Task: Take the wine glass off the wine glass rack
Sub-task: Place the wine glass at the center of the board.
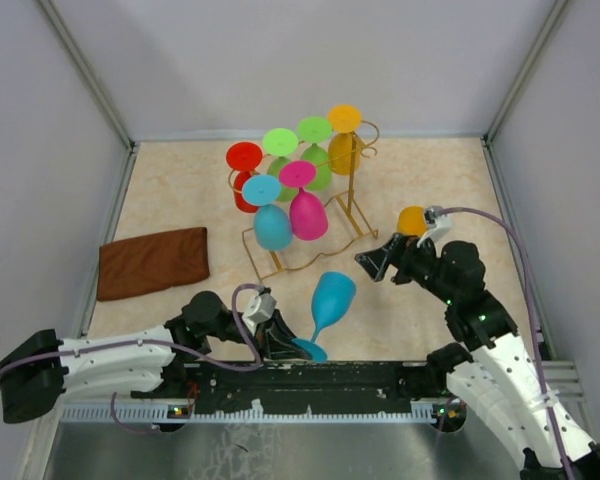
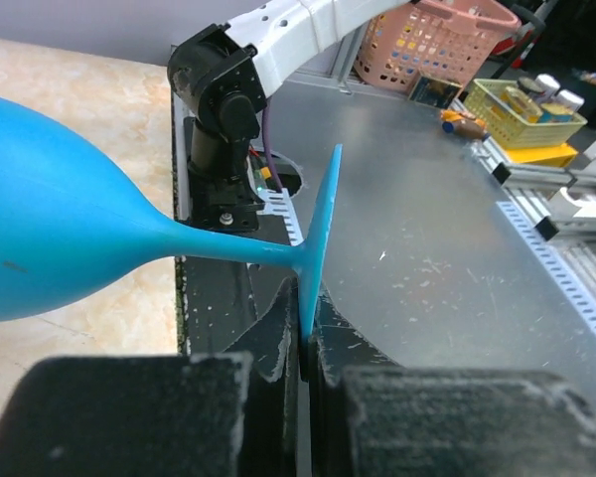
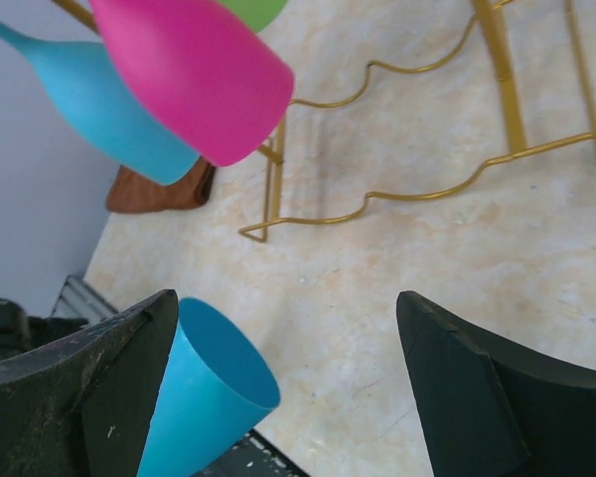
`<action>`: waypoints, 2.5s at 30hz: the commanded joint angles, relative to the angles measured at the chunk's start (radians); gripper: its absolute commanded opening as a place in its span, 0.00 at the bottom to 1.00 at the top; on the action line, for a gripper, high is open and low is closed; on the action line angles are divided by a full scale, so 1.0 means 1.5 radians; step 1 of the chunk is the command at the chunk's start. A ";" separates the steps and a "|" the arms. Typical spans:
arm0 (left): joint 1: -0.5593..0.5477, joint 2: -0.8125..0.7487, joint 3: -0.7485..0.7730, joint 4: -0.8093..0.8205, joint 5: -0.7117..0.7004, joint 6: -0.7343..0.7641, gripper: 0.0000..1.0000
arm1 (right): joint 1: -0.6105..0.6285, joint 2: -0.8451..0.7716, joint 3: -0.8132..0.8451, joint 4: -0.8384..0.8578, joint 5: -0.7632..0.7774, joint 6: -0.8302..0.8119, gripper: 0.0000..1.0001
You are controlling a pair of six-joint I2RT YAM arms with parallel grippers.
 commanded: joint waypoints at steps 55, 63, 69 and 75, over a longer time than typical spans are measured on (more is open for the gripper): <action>-0.003 -0.198 -0.079 -0.112 -0.043 0.209 0.00 | 0.078 0.060 -0.139 0.608 -0.655 0.282 0.37; -0.003 -0.194 -0.101 -0.058 -0.019 0.188 0.00 | 0.099 0.056 -0.128 0.565 -0.646 0.239 0.11; -0.003 -0.194 -0.105 -0.050 -0.032 0.193 0.00 | 0.101 0.043 -0.122 0.552 -0.645 0.227 0.00; -0.002 -0.189 -0.110 -0.050 -0.055 0.174 0.16 | 0.103 0.018 -0.122 0.554 -0.642 0.217 0.00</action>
